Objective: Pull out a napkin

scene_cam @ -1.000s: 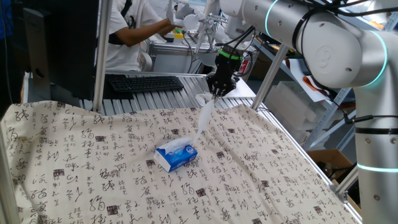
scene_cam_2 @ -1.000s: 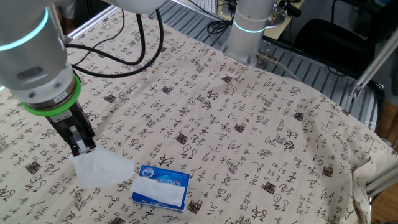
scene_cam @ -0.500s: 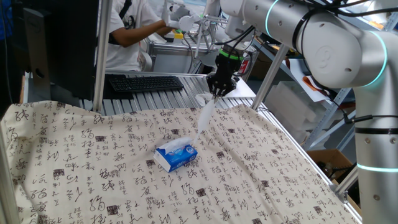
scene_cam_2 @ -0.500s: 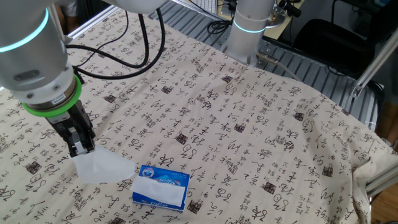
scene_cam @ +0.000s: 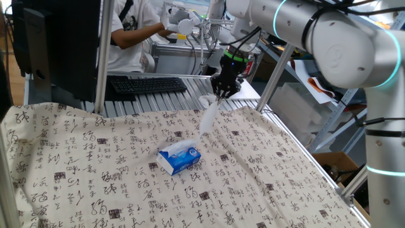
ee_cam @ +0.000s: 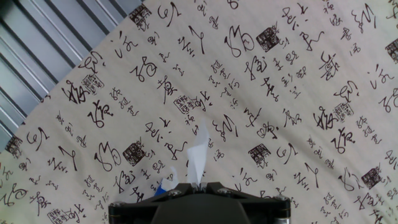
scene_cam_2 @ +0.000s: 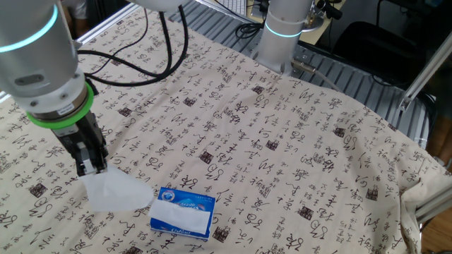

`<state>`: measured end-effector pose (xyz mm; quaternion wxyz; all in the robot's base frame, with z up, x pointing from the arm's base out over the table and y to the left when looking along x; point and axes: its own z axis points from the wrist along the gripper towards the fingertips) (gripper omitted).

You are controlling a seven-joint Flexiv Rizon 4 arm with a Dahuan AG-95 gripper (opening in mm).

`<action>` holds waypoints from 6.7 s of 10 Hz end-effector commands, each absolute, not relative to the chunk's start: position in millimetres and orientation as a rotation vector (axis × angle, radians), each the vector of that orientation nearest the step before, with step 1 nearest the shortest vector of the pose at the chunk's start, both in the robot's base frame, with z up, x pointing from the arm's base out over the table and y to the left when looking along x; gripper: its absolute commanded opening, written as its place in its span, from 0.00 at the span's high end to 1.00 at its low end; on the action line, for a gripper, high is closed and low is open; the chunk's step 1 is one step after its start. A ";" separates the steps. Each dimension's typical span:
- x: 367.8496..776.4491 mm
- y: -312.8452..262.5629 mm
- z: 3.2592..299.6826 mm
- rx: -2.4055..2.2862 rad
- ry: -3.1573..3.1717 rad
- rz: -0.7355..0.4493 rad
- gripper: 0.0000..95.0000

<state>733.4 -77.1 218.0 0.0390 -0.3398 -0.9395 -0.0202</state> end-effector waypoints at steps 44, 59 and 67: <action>793.1 -104.6 100.5 -0.952 -2.904 -0.027 1.00; 793.3 -103.5 90.4 -1.056 -2.853 -0.064 0.40; 788.9 -108.8 124.6 -1.032 -2.867 -0.106 0.40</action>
